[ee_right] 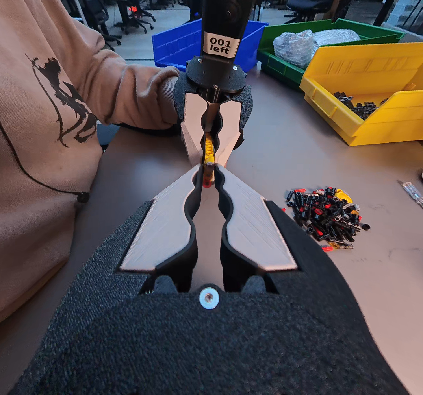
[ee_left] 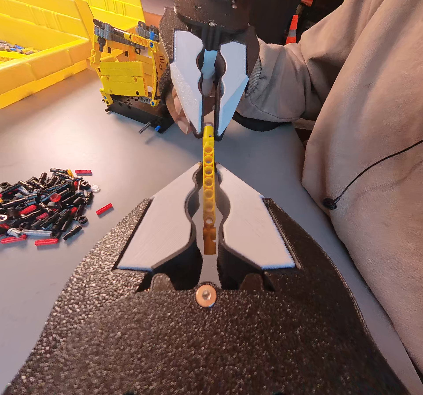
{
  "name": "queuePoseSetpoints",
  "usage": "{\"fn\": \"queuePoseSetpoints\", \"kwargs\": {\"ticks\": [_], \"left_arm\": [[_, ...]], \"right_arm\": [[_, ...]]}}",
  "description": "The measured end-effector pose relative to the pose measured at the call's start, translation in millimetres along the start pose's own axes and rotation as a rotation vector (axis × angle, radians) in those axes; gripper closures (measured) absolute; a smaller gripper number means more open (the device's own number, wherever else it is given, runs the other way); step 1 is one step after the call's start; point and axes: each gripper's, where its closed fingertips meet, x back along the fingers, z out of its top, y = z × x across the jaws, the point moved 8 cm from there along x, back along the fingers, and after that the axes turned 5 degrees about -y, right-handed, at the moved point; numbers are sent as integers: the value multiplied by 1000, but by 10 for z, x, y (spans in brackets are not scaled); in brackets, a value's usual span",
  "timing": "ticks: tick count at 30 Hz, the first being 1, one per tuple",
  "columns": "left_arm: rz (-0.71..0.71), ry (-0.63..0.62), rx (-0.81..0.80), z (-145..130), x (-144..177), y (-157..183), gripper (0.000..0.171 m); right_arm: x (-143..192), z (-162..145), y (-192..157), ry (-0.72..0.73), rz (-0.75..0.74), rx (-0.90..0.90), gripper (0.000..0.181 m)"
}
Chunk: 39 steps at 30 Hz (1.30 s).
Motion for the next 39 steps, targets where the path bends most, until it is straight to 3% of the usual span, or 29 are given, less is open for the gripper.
{"fn": "queuePoseSetpoints", "kwargs": {"ticks": [11,16,19,31,39], "left_arm": [[6,-7,-16,1,1,30,165],[93,-27,-100,70,14,101,158],[92,-43,-122,75,16,130,164],[53,191,-135,321,248,175,164],[33,279,-117,403,291,181,164]], "right_arm": [[0,22,-27,26,10,0,174],[-37,-10,-21,5,17,-14,174],[-87,-9,-60,19,56,-22,174],[82,248,-82,207,40,21,176],[144,323,-78,243,36,43,176]]}}
